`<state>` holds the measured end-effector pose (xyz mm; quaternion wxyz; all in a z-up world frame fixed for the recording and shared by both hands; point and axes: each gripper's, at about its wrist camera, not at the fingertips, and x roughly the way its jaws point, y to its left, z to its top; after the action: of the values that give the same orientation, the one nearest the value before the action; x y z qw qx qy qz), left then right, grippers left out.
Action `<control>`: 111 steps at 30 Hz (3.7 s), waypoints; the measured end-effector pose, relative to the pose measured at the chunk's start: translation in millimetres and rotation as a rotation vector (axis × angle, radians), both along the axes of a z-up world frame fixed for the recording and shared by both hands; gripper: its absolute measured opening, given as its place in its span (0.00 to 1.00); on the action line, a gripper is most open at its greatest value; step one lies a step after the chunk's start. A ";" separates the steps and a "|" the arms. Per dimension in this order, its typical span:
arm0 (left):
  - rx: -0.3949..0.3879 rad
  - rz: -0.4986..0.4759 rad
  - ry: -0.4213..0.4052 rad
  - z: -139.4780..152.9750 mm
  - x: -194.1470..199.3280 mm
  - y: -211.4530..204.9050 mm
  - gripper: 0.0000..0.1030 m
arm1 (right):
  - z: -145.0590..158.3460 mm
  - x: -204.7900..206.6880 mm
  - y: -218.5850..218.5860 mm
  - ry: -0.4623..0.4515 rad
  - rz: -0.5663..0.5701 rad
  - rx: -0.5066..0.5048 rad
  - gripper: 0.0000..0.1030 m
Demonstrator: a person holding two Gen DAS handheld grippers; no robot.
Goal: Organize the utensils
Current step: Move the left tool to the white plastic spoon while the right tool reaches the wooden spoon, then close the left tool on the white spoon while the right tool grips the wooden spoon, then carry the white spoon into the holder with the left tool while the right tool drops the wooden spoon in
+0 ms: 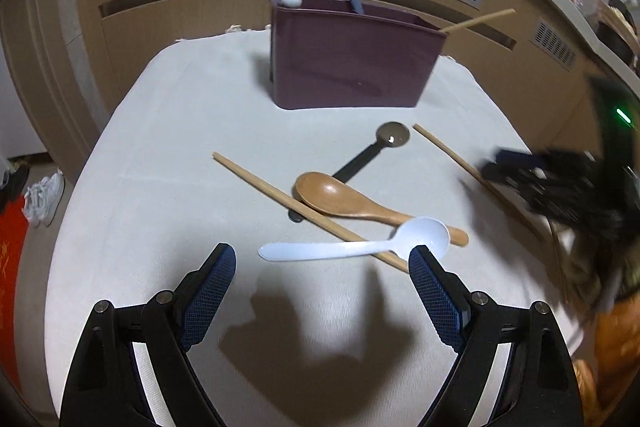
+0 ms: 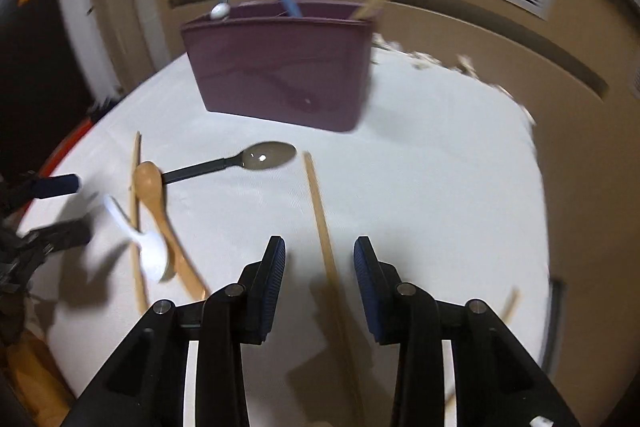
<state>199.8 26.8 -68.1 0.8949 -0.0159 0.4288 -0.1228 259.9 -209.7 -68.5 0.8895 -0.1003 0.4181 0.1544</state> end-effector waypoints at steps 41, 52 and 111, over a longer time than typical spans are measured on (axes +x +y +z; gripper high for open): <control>0.297 -0.508 0.047 -15.3 53.3 -92.1 0.36 | 10.6 -31.0 -8.0 0.082 0.064 0.126 0.21; 0.043 -0.190 -0.152 43.5 19.8 -5.9 0.36 | 4.4 -30.7 8.6 0.083 0.077 0.037 0.57; -0.633 -0.155 -0.459 195.7 173.2 10.5 0.37 | 233.9 87.7 4.8 -0.512 -0.024 0.505 0.28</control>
<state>373.0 37.3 127.6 0.9064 -0.2305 0.1587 -0.3164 347.6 -204.9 165.4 0.9639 0.0920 0.1314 0.2123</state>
